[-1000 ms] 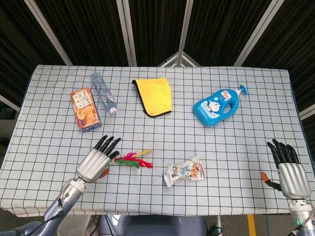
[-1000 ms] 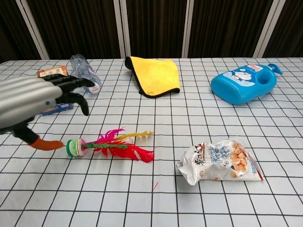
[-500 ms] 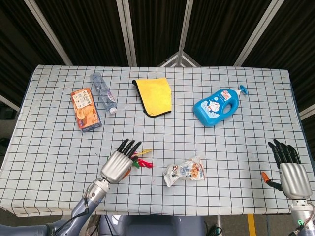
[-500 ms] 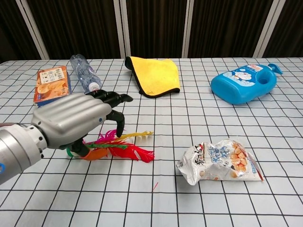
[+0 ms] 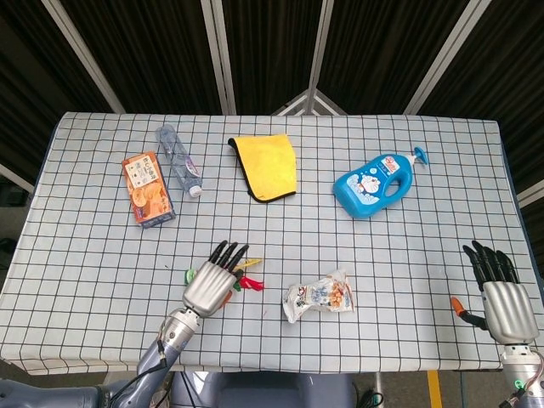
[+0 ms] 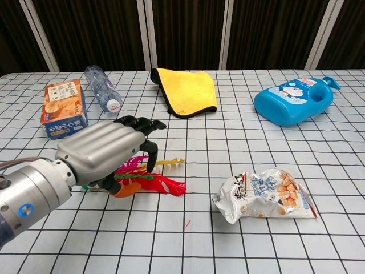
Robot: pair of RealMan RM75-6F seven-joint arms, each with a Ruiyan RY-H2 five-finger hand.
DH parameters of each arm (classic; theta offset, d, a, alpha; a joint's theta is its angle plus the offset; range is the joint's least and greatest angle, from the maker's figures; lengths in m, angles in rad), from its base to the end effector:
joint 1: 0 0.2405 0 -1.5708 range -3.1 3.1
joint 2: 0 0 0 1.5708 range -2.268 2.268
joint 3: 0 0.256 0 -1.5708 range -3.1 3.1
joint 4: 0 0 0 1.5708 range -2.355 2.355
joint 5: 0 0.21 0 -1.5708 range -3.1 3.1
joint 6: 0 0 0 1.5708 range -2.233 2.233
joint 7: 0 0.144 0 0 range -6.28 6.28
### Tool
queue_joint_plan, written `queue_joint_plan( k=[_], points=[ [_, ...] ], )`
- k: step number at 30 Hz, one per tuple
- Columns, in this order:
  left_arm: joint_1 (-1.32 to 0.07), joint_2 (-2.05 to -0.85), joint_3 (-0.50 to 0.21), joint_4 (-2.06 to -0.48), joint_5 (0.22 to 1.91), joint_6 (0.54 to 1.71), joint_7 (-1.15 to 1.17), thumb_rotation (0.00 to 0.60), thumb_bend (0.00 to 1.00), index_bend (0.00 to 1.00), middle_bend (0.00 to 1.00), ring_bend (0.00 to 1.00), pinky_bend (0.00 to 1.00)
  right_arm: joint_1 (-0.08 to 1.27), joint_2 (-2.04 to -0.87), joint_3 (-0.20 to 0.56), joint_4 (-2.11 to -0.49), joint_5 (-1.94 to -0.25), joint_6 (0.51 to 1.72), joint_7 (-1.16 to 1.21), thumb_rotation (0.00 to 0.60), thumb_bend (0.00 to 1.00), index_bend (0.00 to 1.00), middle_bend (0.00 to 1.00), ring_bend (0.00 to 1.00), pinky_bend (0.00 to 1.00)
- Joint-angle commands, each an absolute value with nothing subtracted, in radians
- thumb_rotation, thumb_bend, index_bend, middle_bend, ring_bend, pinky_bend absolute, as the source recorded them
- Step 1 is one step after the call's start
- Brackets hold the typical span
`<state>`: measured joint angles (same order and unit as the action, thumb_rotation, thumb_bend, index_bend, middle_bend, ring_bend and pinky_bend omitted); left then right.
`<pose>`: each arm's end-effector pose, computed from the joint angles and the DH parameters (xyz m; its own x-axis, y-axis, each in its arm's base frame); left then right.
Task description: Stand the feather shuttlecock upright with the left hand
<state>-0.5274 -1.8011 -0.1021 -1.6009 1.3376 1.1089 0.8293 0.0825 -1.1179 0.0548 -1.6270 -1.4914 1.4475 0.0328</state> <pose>-0.1052 0.2381 -0.0767 0.5978 0.1116 0.7939 0.7124 -0.5281 -0.4622 -0.3112 -0.1810 0.1542 0.3505 -0.0369 0.9358 -0.9364 0.0012 0.3508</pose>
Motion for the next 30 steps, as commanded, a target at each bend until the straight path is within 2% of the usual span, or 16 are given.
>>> queue_joint_plan(
  k=[1,8,21,30],
  points=[
    [-0.531,-1.813,-0.100,-1.590,1.335,1.116,0.823,0.600,0.48,0.48,0.03,0.00,0.00,0.083,-1.119,0.055,-1.625,-1.490,1.447,0.033,0.600,0.33,0.00,0.00,0.00,0.00],
    [-0.534,-1.820,-0.091,-1.574,1.330,1.132,0.819,0.600,0.59,0.52,0.03,0.00,0.00,0.081,-1.117,0.055,-1.625,-1.489,1.447,0.038,0.600,0.33,0.00,0.00,0.00,0.00],
    [-0.535,-1.793,-0.093,-1.602,1.327,1.163,0.795,0.600,0.61,0.54,0.04,0.00,0.00,0.081,-1.116,0.055,-1.626,-1.491,1.448,0.039,0.600,0.33,0.00,0.00,0.00,0.00],
    [-0.522,-1.691,-0.118,-1.703,1.367,1.220,0.719,0.600,0.61,0.55,0.04,0.00,0.00,0.082,-1.116,0.055,-1.625,-1.492,1.448,0.035,0.600,0.33,0.00,0.00,0.00,0.00]
  ],
)
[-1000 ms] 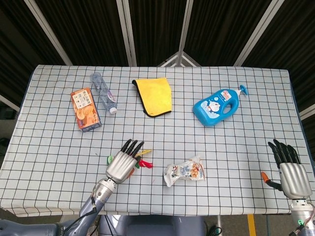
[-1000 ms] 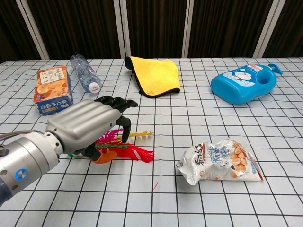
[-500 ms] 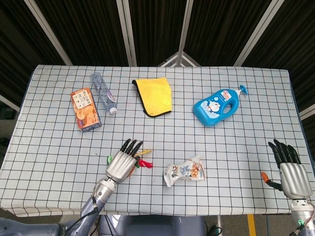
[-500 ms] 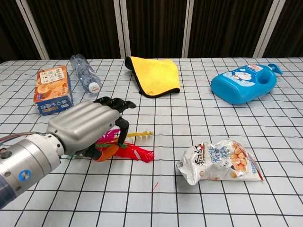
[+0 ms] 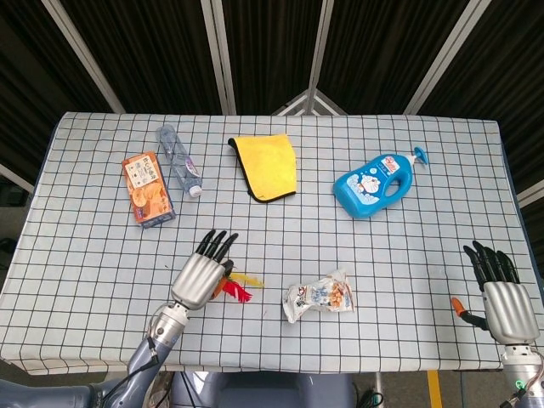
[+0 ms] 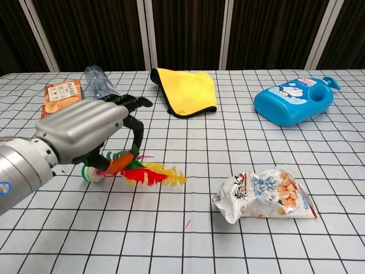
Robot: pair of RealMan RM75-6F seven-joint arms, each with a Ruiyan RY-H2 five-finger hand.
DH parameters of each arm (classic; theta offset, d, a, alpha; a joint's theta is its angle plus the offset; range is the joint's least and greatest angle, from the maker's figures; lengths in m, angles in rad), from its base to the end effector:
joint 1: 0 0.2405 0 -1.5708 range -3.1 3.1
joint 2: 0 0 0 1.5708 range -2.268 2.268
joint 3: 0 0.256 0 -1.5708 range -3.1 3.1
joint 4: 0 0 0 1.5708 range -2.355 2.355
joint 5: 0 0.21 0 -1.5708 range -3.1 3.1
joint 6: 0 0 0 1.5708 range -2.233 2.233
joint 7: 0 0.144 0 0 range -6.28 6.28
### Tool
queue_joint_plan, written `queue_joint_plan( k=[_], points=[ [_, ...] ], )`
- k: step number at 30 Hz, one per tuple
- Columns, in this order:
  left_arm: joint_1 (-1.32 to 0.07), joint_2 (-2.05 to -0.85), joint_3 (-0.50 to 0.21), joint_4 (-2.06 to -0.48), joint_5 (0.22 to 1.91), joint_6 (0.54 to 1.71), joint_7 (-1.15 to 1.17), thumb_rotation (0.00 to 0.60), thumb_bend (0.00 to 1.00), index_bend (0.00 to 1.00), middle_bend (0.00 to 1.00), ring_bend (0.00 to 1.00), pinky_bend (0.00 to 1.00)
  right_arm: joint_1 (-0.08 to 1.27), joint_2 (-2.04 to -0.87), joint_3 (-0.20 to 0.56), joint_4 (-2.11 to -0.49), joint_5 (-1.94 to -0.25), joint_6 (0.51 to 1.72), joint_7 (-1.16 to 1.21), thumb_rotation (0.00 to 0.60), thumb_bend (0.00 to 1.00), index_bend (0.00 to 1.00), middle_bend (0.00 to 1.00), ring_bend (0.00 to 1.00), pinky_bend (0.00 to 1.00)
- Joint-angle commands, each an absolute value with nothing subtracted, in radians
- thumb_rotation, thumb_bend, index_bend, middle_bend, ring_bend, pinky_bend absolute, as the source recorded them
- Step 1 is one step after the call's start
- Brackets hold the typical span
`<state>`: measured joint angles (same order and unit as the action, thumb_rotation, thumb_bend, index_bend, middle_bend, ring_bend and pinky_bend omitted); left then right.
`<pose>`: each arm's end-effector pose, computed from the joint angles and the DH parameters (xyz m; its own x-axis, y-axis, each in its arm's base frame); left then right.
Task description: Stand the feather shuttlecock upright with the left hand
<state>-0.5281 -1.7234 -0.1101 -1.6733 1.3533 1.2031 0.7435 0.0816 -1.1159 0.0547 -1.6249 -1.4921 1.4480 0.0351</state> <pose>-0.1075 0.2472 -0.0432 0.5110 0.0725 0.8565 0.7740 -0.4722 -0.4218 -0.3119 -0.1807 0.1551 0.3523 -0.0365 0.9352 -0.9358 0.0016 0.3526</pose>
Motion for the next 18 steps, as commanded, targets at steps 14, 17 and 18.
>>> queue_joint_plan(
  k=[14,17,18],
  points=[
    [-0.454,-1.502,-0.091,-1.774,1.409,1.291,0.537,0.600,0.61,0.55,0.04,0.00,0.00,0.081,-1.117,0.052,-1.629,-1.493,1.448,0.021,0.600,0.33,0.00,0.00,0.00,0.00],
    [-0.446,-1.490,-0.090,-1.764,1.400,1.292,0.509,0.600,0.61,0.55,0.03,0.00,0.00,0.081,-1.118,0.052,-1.629,-1.493,1.447,0.017,0.600,0.33,0.00,0.00,0.00,0.00],
    [-0.443,-1.487,-0.089,-1.761,1.397,1.292,0.499,0.600,0.61,0.55,0.03,0.00,0.00,0.081,-1.118,0.052,-1.629,-1.493,1.448,0.016,0.600,0.33,0.00,0.00,0.00,0.00]
  ],
)
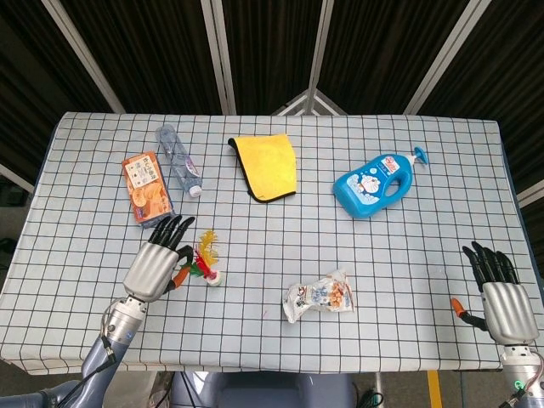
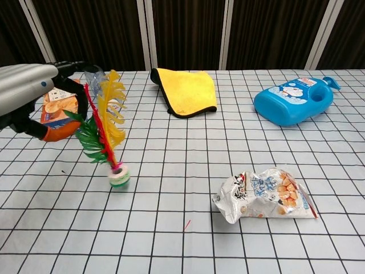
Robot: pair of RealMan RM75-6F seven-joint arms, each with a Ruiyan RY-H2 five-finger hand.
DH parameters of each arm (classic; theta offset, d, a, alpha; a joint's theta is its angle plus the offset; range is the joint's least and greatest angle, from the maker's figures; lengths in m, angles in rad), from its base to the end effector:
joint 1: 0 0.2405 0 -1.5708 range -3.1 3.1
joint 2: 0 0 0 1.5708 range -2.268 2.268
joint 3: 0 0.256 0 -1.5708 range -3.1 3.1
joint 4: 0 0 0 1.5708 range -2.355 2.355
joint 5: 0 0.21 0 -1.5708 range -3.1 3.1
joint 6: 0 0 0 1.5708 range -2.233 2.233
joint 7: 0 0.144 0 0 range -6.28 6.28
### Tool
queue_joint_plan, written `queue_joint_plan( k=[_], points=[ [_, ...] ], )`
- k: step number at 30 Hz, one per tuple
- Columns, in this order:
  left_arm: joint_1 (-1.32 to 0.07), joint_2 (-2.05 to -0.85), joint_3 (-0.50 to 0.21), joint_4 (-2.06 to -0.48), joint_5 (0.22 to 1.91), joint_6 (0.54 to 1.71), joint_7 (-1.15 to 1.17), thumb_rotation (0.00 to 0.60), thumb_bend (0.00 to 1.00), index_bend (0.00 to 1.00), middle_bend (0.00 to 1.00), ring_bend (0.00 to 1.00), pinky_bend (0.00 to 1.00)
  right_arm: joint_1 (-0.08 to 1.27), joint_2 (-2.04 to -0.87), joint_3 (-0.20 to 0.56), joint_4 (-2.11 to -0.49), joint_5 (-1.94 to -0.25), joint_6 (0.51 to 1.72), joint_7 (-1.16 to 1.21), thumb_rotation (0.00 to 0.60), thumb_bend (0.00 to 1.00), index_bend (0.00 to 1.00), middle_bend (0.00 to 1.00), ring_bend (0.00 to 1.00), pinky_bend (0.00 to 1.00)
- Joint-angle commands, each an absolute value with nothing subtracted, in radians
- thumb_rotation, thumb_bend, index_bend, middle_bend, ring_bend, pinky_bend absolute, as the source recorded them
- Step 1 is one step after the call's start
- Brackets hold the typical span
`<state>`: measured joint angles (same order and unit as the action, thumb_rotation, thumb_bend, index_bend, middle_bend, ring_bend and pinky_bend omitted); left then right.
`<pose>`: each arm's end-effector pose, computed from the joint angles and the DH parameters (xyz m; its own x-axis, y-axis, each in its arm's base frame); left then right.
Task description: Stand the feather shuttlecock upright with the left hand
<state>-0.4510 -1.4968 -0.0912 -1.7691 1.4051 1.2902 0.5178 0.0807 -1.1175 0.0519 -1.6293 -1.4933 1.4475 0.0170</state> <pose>-0.1522 0.2500 0.0221 0.4115 0.0619 0.9093 0.8539 -0.3749 -0.3609 -0.3111 -0.1798 0.1536 0.3638 -0.0406 0.9306 -0.9313 0.0004 0.3642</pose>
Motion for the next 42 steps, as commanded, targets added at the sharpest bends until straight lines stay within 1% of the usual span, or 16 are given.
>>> queue_joint_plan(
  k=[1,16,24,26,29,30,32,33,34,40,42],
  points=[
    [-0.442,-1.485,-0.087,-1.757,1.398,1.291,0.490,0.600,0.61,0.55,0.03,0.00,0.00,0.080,-1.118,0.052,-1.629,-1.493,1.448,0.015,0.600,0.33,0.00,0.00,0.00,0.00],
    [-0.434,-1.476,-0.086,-1.757,1.403,1.297,0.473,0.600,0.61,0.55,0.03,0.00,0.00,0.080,-1.116,0.052,-1.628,-1.492,1.446,0.019,0.600,0.33,0.00,0.00,0.00,0.00],
    [-0.427,-1.475,-0.073,-1.743,1.398,1.287,0.463,0.600,0.58,0.54,0.03,0.00,0.00,0.080,-1.115,0.051,-1.630,-1.492,1.446,0.017,0.600,0.33,0.00,0.00,0.00,0.00],
    [-0.425,-1.474,-0.071,-1.738,1.405,1.292,0.462,0.600,0.55,0.50,0.03,0.00,0.00,0.079,-1.114,0.051,-1.631,-1.493,1.447,0.016,0.600,0.33,0.00,0.00,0.00,0.00],
    [-0.420,-1.467,-0.067,-1.743,1.428,1.304,0.440,0.600,0.40,0.30,0.00,0.00,0.00,0.079,-1.115,0.051,-1.630,-1.492,1.446,0.016,0.600,0.33,0.00,0.00,0.00,0.00],
    [-0.418,-1.463,-0.065,-1.746,1.437,1.310,0.431,0.600,0.35,0.22,0.00,0.00,0.00,0.079,-1.115,0.051,-1.630,-1.492,1.446,0.017,0.600,0.33,0.00,0.00,0.00,0.00],
    [-0.409,-1.452,-0.061,-1.756,1.458,1.329,0.416,0.600,0.28,0.11,0.00,0.00,0.00,0.079,-1.115,0.051,-1.630,-1.492,1.446,0.017,0.600,0.33,0.00,0.00,0.00,0.00],
    [-0.404,-1.446,-0.058,-1.764,1.466,1.337,0.413,0.600,0.26,0.08,0.00,0.00,0.00,0.080,-1.114,0.051,-1.630,-1.492,1.446,0.016,0.600,0.33,0.00,0.00,0.00,0.00],
    [-0.397,-1.437,-0.054,-1.775,1.475,1.348,0.408,0.600,0.25,0.06,0.00,0.00,0.00,0.080,-1.114,0.051,-1.629,-1.493,1.446,0.016,0.600,0.33,0.00,0.00,0.00,0.00],
    [-0.347,-1.351,-0.017,-1.848,1.521,1.404,0.355,0.600,0.21,0.04,0.00,0.00,0.00,0.079,-1.114,0.049,-1.629,-1.496,1.448,0.014,0.600,0.33,0.00,0.00,0.00,0.00],
    [-0.312,-1.305,0.008,-1.865,1.537,1.436,0.305,0.600,0.20,0.03,0.00,0.00,0.00,0.079,-1.114,0.048,-1.627,-1.497,1.446,0.011,0.600,0.33,0.00,0.00,0.00,0.00]
  ],
)
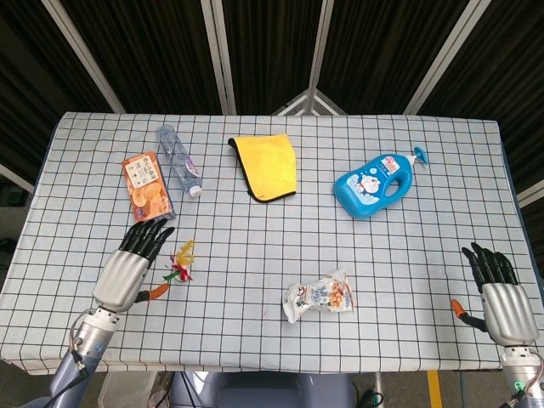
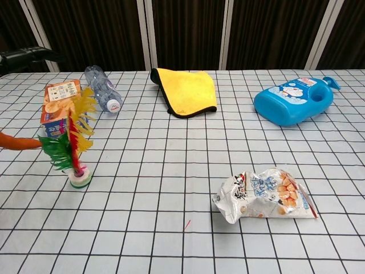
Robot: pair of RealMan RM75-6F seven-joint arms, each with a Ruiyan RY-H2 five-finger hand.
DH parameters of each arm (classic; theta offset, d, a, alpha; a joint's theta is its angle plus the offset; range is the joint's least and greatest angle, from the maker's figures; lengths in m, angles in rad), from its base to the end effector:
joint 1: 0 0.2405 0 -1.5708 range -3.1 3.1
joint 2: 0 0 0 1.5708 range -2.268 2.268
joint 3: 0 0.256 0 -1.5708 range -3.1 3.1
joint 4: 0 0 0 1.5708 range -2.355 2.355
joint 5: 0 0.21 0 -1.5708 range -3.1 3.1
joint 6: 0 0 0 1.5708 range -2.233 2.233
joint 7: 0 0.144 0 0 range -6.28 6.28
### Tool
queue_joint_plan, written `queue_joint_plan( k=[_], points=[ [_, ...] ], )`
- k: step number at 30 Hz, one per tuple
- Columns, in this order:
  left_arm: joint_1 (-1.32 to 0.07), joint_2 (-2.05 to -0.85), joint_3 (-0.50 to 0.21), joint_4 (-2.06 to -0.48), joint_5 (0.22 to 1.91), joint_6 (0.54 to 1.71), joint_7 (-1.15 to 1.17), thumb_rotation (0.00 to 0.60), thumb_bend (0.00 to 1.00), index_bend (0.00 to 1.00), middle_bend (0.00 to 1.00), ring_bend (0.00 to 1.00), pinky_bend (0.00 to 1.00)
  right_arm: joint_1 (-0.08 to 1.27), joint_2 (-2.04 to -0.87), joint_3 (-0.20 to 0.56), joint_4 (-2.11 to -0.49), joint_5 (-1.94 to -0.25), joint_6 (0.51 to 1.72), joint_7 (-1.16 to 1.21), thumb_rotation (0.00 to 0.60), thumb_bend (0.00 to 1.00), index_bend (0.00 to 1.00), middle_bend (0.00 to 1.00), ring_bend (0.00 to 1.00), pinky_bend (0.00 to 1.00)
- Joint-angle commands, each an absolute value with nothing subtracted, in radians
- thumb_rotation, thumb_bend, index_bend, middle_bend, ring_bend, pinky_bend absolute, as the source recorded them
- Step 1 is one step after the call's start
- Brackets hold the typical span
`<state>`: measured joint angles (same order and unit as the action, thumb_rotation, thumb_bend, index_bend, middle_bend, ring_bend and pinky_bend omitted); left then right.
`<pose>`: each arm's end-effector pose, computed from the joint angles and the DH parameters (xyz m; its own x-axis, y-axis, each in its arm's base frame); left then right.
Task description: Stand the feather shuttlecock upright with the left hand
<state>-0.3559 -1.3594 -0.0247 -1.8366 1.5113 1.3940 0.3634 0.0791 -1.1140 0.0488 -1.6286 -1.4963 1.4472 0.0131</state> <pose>-0.1785 0.2233 0.0623 0.3330 0.0480 0.9417 0.8930 -0.3368 -0.2986 -0.3117 -0.1786 0.1542 0.3718 -0.0443 0.9273 -0.9282 -0.0008 0.3721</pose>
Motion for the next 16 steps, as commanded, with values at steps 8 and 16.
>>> queue_joint_plan(
  k=[8,16],
  points=[
    [-0.181,-1.194,0.100,-1.752,1.589,1.556,0.205,0.600,0.16,0.00,0.00,0.00,0.00,0.080,-1.115,0.046,-1.626,-1.500,1.445,-0.006,0.600,0.33,0.00,0.00,0.00,0.00],
    [-0.118,-1.162,0.124,-1.649,1.621,1.611,0.154,0.600,0.16,0.00,0.00,0.00,0.00,0.083,-1.123,0.045,-1.629,-1.502,1.443,-0.032,0.600,0.33,0.00,0.00,0.00,0.00]
  ],
)
